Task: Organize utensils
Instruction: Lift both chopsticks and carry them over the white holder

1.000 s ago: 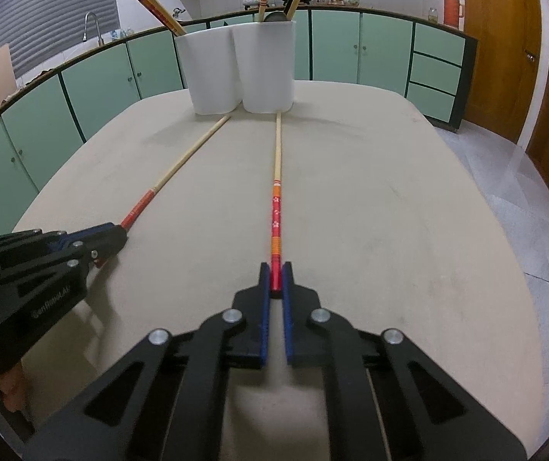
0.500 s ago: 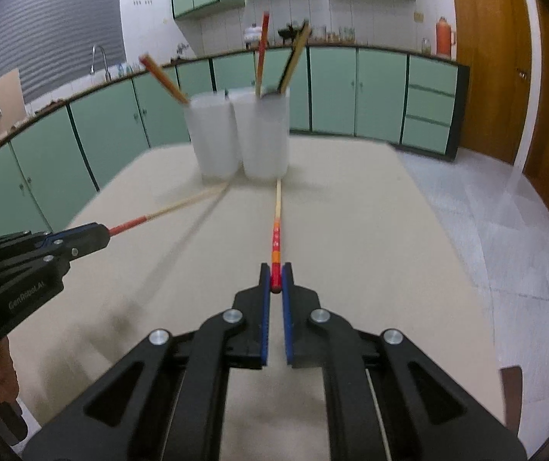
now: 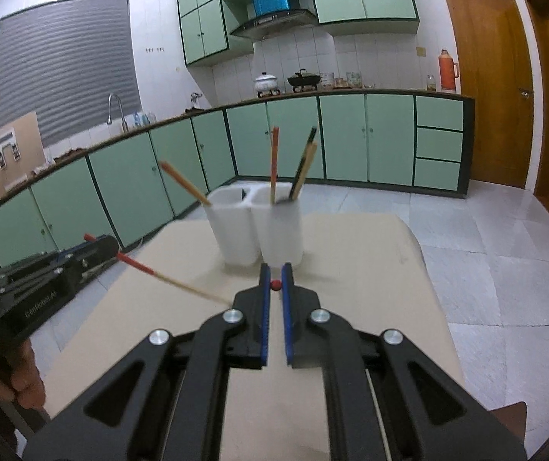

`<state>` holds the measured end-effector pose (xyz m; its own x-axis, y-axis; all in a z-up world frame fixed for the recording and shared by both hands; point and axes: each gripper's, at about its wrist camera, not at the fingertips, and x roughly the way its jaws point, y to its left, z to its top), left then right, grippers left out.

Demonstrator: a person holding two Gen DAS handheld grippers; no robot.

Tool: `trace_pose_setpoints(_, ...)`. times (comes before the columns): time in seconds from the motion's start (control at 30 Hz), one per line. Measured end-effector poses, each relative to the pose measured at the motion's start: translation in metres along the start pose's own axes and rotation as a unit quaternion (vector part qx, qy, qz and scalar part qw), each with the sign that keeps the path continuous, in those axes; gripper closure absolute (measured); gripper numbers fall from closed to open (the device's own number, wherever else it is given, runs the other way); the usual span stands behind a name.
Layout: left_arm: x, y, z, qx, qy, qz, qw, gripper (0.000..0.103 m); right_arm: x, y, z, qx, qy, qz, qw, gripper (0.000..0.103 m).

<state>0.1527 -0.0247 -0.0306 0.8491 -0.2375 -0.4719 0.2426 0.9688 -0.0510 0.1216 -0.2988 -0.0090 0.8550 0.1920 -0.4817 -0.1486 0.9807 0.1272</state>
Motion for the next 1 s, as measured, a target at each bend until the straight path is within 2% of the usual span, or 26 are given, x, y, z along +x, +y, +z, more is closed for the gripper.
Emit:
trace_pose_setpoints(0.43,0.007,0.007,0.038,-0.003,-0.028,-0.016,0.9995,0.097,0.002,0.007,0.063,-0.024,-0.004,0.017,1.0,0.098)
trace_pose_setpoints(0.6,0.001,0.009,0.055,0.002,-0.043,-0.021,0.9989,0.097,0.001,0.011,0.088,-0.029,-0.006,0.04,0.999,0.098)
trace_pose_setpoints(0.73,-0.004,0.012,0.069,0.006,-0.06,-0.022,0.998,0.097,-0.002,0.012,0.114,-0.031,-0.023,0.054,0.998,0.098)
trace_pose_setpoints(1.0,-0.012,0.018,0.103,0.01,-0.1,-0.016,0.9948,0.097,-0.009,0.02,0.162,-0.05,-0.069,0.055,0.995,0.098)
